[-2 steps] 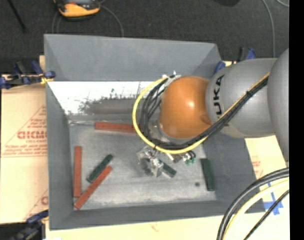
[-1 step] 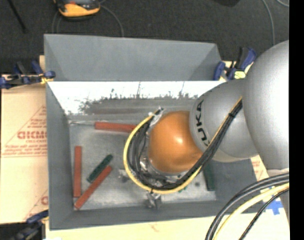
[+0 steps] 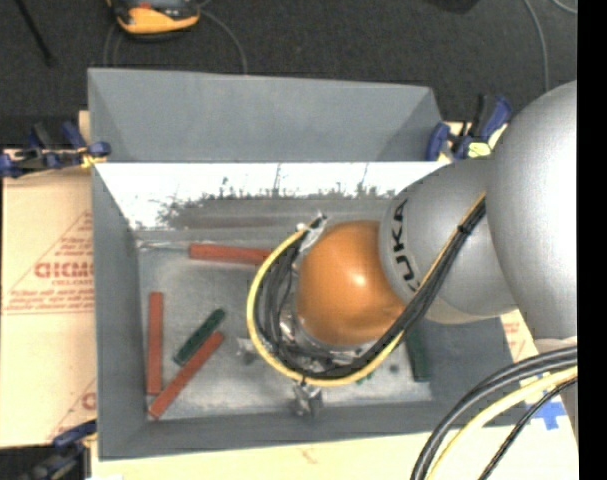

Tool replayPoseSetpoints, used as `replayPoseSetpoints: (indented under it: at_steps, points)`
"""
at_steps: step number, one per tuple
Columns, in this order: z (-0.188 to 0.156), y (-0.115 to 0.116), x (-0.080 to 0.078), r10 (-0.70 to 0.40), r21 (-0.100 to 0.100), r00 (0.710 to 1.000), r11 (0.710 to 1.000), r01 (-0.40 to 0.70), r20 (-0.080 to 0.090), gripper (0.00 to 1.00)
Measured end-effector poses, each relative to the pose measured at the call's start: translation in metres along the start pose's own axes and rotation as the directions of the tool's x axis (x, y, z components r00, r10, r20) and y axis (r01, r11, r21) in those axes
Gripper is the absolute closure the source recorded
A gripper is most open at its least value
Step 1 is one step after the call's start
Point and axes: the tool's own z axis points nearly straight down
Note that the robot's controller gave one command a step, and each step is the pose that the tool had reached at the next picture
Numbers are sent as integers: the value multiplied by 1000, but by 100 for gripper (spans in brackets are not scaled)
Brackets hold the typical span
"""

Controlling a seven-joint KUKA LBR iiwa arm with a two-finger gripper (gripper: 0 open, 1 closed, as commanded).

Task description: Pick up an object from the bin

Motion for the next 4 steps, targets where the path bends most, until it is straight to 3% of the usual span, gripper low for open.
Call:
replayPoseSetpoints:
  at_steps: [1, 2, 3, 4]
  points:
    - [-15, 0, -4, -100, -9, 995, 995, 100, -16, 0]
    - [-36, 22, -25, -281, -9, 960, 960, 281, -11, 0]
    - [-16, 74, -78, -249, -12, 968, 968, 249, -10, 100]
    - [-16, 74, -78, -248, -12, 969, 969, 248, -10, 0]
